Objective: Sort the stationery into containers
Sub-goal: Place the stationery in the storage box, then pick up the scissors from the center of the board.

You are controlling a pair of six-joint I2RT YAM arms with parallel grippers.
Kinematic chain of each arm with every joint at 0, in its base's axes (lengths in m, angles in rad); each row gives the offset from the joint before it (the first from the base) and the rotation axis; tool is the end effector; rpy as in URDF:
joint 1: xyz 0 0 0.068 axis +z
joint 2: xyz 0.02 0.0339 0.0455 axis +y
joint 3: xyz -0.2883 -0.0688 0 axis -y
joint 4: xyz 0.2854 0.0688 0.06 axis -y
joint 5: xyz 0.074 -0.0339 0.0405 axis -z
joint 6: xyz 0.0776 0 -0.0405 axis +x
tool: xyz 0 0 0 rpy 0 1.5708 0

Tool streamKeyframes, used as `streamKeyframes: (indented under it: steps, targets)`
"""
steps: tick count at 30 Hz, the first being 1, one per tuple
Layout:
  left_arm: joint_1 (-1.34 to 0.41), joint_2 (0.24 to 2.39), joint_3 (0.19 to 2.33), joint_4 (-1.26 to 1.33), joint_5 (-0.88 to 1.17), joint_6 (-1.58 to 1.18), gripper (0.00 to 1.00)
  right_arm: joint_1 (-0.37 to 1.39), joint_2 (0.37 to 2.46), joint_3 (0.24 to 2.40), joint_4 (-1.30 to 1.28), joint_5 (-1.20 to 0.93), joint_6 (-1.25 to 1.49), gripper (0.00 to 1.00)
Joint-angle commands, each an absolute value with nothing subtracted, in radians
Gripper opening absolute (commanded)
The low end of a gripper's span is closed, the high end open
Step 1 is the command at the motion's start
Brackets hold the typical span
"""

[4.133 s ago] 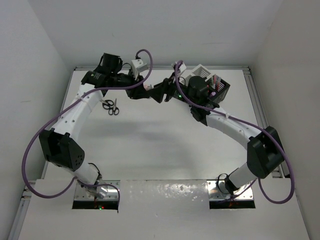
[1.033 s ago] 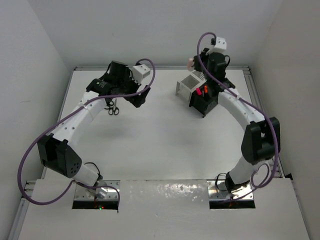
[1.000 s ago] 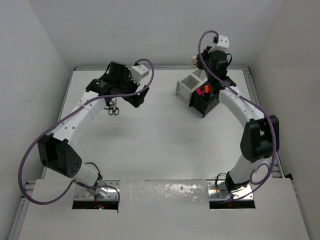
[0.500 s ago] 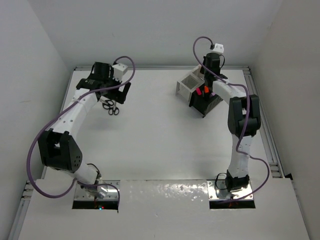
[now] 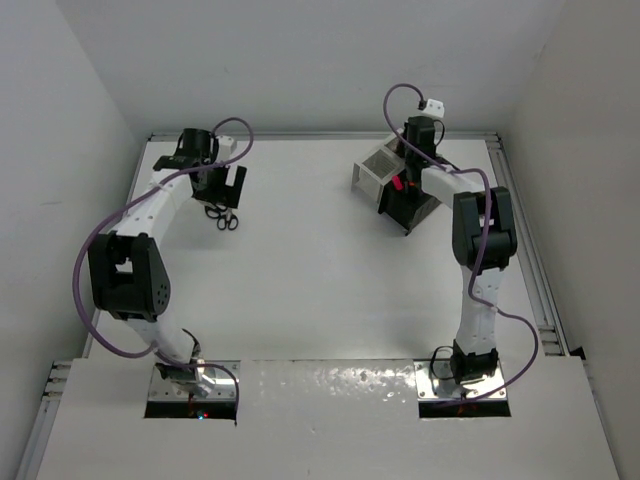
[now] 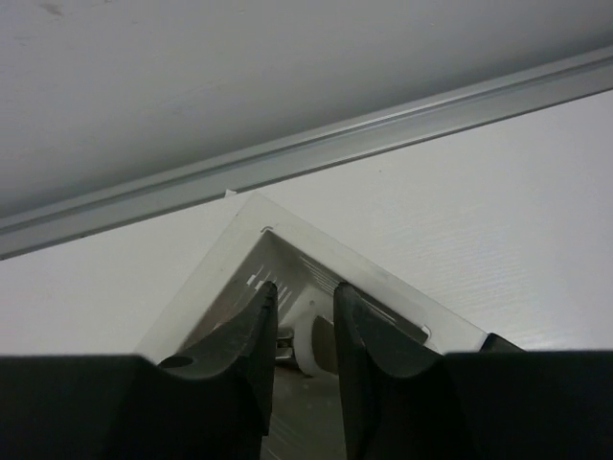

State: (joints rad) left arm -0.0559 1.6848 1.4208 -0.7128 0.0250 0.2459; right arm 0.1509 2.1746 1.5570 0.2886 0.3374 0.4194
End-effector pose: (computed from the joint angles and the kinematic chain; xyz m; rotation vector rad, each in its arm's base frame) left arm 0.4280 -0.0259 0.2578 0.3926 2.5173 0.0423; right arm 0.5876 0.0634 0.1869 0.4754 1.8202 0.0705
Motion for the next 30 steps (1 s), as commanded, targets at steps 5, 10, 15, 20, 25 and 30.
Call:
streamKeyframes:
  steps: [5, 10, 15, 20, 25, 30]
  targets:
    - [-0.006, 1.743, 1.451, -0.684, -0.041, 0.216, 0.97, 0.15, 2.122, 1.532, 0.347, 0.316, 0.419, 0.39]
    - [-0.006, 1.775, 1.463, -0.687, -0.025, 0.388, 0.73, 0.158, 2.062, 1.522, 0.365, 0.266, 0.387, 0.43]
    - [-0.014, 1.786, 1.457, -0.693, 0.019, 0.707, 0.58, 0.184, 1.939, 1.448, 0.399, 0.18, 0.342, 0.47]
    - [-0.014, 1.937, 1.618, -0.713, -0.095, 0.654, 0.21, 0.215, 1.801, 1.292, 0.454, 0.132, 0.336, 0.47]
    - [-0.018, 2.042, 1.707, -0.704, -0.19, 0.707, 0.15, 0.236, 1.666, 1.157, 0.48, 0.11, 0.36, 0.47]
    - [-0.015, 2.133, 1.753, -0.681, -0.285, 0.692, 0.28, 0.253, 1.586, 1.063, 0.494, 0.104, 0.376, 0.47]
